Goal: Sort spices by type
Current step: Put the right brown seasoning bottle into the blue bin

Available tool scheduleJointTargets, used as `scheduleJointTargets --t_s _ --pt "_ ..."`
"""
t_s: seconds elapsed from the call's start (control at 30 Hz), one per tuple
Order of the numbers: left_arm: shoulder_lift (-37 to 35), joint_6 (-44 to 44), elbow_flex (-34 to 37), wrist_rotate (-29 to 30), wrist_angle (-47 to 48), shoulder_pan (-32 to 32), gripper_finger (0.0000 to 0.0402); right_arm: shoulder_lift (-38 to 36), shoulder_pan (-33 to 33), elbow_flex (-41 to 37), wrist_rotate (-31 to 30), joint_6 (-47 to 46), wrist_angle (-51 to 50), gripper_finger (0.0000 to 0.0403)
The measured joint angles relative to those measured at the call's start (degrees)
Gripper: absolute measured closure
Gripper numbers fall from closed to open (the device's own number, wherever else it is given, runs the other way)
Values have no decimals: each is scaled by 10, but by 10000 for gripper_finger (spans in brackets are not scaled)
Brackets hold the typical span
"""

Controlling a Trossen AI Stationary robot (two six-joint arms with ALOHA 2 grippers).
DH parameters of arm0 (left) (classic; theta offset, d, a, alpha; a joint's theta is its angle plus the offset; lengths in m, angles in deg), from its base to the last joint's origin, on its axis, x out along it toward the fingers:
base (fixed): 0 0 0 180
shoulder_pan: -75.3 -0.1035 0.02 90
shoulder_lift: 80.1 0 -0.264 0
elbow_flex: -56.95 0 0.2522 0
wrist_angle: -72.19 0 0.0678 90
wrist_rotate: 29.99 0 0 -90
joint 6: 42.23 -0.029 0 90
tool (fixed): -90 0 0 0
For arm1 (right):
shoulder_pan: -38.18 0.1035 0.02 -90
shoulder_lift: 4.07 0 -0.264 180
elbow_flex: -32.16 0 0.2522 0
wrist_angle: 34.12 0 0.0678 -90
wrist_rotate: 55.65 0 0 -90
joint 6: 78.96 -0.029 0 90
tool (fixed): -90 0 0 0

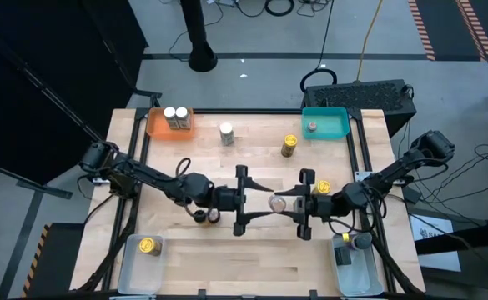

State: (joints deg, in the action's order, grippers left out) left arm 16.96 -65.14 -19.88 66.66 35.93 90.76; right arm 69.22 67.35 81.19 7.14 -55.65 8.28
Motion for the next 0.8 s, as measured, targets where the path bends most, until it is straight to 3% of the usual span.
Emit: scheduleJointTargets --t_s 0.17,0.8 --pt "0 0 -25 -7 58 -7 130 0 -6 0 -1 -2 -3 252" --pt "21 18 -26 -15 47 -24 130 0 -25 -1 -4 -14 -24 252"
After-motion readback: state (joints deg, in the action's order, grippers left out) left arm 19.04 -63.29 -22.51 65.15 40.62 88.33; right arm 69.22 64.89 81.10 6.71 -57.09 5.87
